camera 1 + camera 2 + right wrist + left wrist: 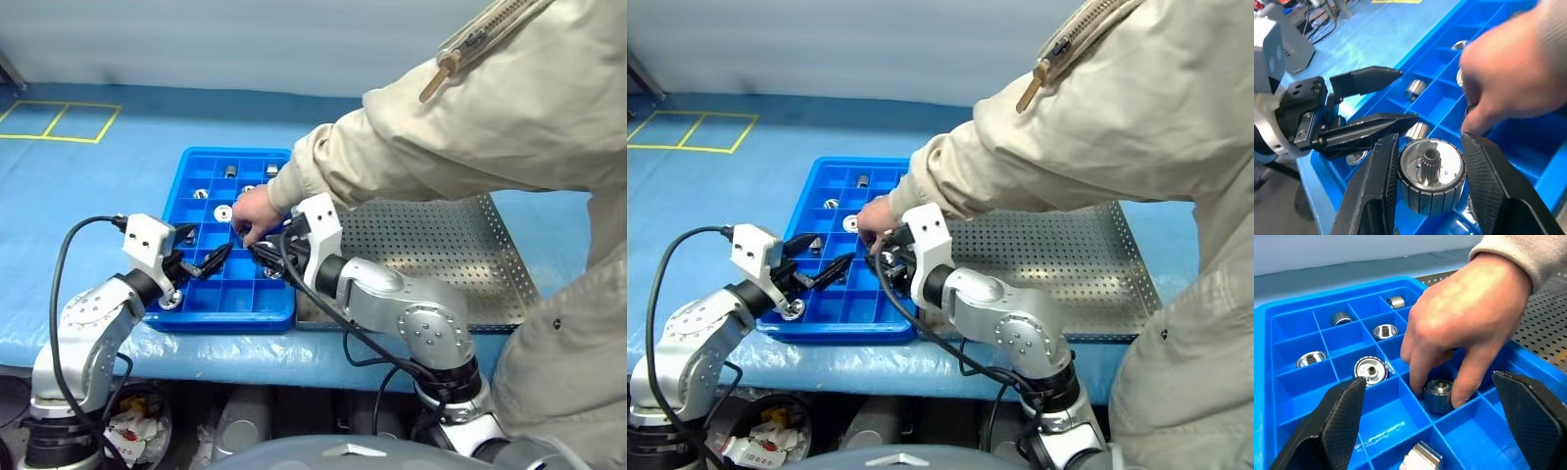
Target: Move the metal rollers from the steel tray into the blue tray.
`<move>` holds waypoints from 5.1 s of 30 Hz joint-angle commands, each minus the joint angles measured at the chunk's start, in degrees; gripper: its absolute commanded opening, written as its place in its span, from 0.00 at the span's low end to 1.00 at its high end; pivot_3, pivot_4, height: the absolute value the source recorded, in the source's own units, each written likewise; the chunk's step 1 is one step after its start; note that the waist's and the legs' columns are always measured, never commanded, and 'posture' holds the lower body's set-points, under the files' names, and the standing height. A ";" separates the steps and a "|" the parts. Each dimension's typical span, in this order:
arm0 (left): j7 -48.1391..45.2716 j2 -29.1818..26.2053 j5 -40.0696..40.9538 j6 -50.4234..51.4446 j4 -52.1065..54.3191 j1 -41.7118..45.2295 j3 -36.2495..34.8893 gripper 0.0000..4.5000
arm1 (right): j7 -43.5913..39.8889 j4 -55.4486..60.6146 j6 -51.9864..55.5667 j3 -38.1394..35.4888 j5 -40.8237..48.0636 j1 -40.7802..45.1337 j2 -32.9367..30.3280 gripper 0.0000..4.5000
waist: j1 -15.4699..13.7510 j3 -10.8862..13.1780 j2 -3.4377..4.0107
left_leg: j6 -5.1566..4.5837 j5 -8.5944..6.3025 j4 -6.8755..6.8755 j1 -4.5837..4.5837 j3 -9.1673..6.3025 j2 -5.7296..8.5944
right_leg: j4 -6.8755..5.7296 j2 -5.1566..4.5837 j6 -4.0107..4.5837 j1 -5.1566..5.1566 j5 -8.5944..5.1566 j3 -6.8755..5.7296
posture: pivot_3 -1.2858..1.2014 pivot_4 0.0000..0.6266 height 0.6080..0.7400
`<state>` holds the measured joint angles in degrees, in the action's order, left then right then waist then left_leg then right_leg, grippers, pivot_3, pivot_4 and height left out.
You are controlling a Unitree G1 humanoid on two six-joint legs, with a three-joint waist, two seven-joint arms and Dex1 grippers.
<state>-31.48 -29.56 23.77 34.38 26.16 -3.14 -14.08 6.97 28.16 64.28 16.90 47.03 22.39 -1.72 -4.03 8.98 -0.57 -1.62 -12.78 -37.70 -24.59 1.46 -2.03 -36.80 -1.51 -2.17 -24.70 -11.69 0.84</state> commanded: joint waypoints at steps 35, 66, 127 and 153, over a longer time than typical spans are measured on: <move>-1.43 -1.87 2.84 0.06 1.83 2.76 2.04 1.00 | -5.83 6.75 0.46 -9.56 -10.89 -9.65 2.35 0.99 | -0.86 0.00 -0.02 | 0.12 -0.04 0.19 -0.08 0.00 -0.01 | 0.16 -0.10 0.08 -0.08 -0.06 -0.14 | 0.61 0.24 1.00; -2.00 -2.24 3.13 0.52 0.76 4.83 4.67 1.00 | -4.77 12.24 4.26 -14.35 -12.63 -14.10 -1.02 0.99 | 0.02 0.01 -0.03 | 0.11 -0.04 0.18 -0.06 0.01 -0.01 | 0.16 -0.08 0.08 -0.07 -0.07 -0.13 | 0.60 0.24 1.00; 0.05 30.40 -20.57 -11.57 -49.36 41.46 36.68 1.00 | -0.20 27.64 -1.41 -23.44 -30.86 -33.96 -1.10 0.99 | 5.30 -0.02 -0.05 | 0.09 -0.03 -0.24 -0.06 -0.11 0.41 | -0.01 0.07 -0.09 0.10 0.02 0.04 | 0.49 0.24 1.00; 7.60 22.51 -16.25 0.21 -15.54 32.36 19.92 0.38 | -2.98 20.76 -1.56 -16.37 -32.52 -23.34 -1.71 1.00 | 5.26 -0.03 -0.03 | 0.09 -0.02 -0.22 0.02 -0.10 0.37 | -0.08 0.08 -0.13 0.12 0.05 0.08 | 0.55 0.24 1.00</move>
<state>-26.01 -6.75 8.34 34.59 6.85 29.47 7.50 4.72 48.38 63.98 -0.26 14.61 -1.95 -3.12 1.24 8.95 -0.60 -1.54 -12.80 -37.92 -24.56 1.35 -1.66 -36.90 -1.41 -2.30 -24.58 -11.64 0.92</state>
